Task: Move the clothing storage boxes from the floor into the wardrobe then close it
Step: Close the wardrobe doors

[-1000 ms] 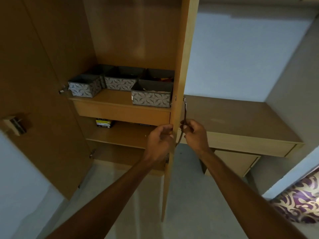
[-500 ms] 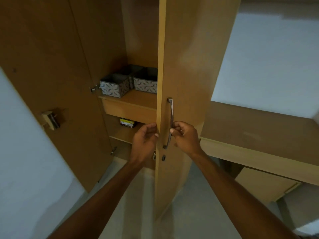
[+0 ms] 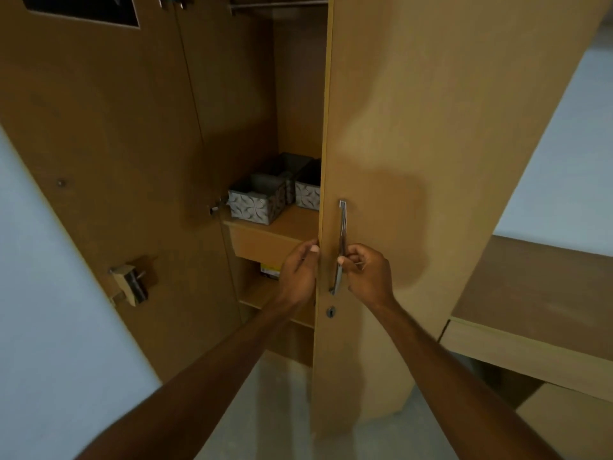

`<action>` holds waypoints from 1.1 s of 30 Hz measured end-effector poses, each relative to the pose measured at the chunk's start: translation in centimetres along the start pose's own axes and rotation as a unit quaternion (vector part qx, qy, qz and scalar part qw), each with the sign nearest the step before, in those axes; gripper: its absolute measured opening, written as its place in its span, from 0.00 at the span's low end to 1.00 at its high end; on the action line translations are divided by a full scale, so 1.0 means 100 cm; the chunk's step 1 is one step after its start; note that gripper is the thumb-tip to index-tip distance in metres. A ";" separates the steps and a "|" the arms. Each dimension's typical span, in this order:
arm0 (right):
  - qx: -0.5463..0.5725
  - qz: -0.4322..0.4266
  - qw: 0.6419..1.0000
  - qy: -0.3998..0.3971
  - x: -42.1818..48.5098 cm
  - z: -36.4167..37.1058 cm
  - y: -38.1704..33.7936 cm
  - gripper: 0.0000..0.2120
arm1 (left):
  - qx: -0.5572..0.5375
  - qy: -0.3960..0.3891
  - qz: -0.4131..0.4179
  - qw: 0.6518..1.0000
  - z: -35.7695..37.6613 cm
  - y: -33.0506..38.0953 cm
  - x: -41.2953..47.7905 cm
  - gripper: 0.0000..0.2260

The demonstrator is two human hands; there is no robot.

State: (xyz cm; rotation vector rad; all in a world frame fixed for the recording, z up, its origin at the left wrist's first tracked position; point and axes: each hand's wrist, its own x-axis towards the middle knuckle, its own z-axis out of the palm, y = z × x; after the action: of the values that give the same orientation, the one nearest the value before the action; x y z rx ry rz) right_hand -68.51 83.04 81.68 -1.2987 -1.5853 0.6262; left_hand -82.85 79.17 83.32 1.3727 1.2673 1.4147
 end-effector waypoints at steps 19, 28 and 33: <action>-0.080 -0.004 0.995 0.066 0.154 0.071 0.017 0.07 | -0.024 -0.161 -0.086 0.983 -0.035 0.001 0.181 0.21; -0.088 0.006 0.993 0.081 0.198 0.080 0.032 0.06 | -0.031 -0.182 -0.077 0.980 -0.028 -0.024 0.237 0.24; -0.085 0.015 0.992 0.089 0.211 0.084 0.036 0.05 | -0.031 -0.202 -0.067 0.977 -0.028 -0.024 0.253 0.21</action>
State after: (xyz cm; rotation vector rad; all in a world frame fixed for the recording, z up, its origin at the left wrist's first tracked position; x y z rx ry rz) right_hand -73.94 105.39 82.57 -1.4634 -1.4995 0.3878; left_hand -88.79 103.83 86.60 1.4147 1.0180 1.0091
